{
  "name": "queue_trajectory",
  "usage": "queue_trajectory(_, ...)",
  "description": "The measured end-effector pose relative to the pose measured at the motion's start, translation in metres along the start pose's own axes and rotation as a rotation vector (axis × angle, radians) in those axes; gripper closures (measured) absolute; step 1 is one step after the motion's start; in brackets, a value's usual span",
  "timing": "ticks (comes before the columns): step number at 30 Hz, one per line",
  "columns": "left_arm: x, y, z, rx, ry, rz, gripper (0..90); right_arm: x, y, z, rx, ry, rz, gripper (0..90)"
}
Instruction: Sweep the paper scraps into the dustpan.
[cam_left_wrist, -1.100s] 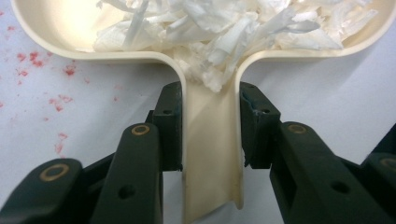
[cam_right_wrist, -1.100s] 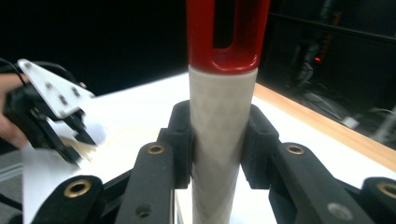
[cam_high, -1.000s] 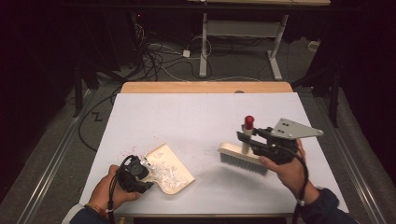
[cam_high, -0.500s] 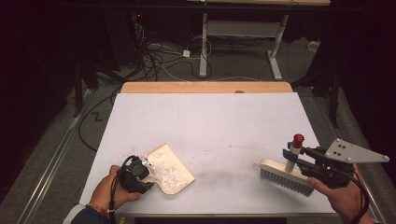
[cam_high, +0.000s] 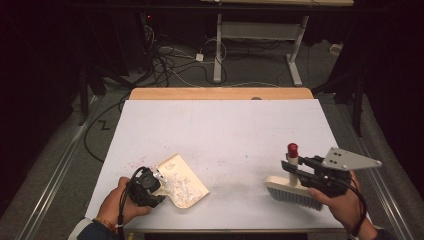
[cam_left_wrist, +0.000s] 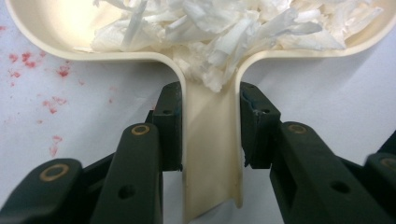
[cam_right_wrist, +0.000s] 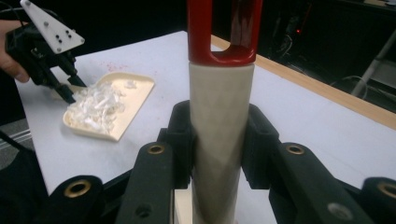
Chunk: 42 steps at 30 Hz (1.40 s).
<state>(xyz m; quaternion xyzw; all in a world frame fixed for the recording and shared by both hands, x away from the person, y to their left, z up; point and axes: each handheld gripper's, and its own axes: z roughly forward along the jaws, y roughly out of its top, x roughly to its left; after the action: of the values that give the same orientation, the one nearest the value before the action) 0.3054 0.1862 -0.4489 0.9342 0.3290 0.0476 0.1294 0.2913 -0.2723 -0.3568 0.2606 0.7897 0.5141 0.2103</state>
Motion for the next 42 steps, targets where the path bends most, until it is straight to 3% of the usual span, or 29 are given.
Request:
queue_trajectory(17,0.001,-0.001,0.001,-0.008,-0.005,0.005,63.2,0.038,0.052,0.136,-0.052,0.146,-0.032,69.7)
queue_trajectory(22,0.001,-0.001,0.001,-0.010,-0.006,0.008,63.2,0.047,0.064,0.158,-0.096,0.181,0.000,69.7)
queue_trajectory(26,0.001,-0.002,0.001,-0.014,-0.007,0.006,63.2,0.051,0.067,0.158,-0.115,0.194,0.010,69.6)
queue_trajectory(30,0.001,-0.002,0.001,-0.013,-0.007,0.008,63.2,0.046,0.069,0.151,-0.134,0.157,0.028,69.6)
queue_trajectory(31,0.000,-0.001,0.001,-0.011,-0.001,0.012,63.2,0.042,0.070,0.144,-0.147,0.115,0.035,69.7)
queue_trajectory(34,0.000,0.000,0.000,-0.006,0.002,0.013,63.2,0.039,0.071,0.141,-0.155,0.047,0.012,69.6)
queue_trajectory(38,0.000,0.000,0.001,-0.005,0.000,0.011,63.2,0.036,0.069,0.149,-0.148,-0.022,0.018,69.6)
queue_trajectory(42,0.001,-0.002,0.000,-0.010,-0.008,-0.002,63.2,0.040,0.068,0.167,-0.142,-0.071,-0.012,69.7)
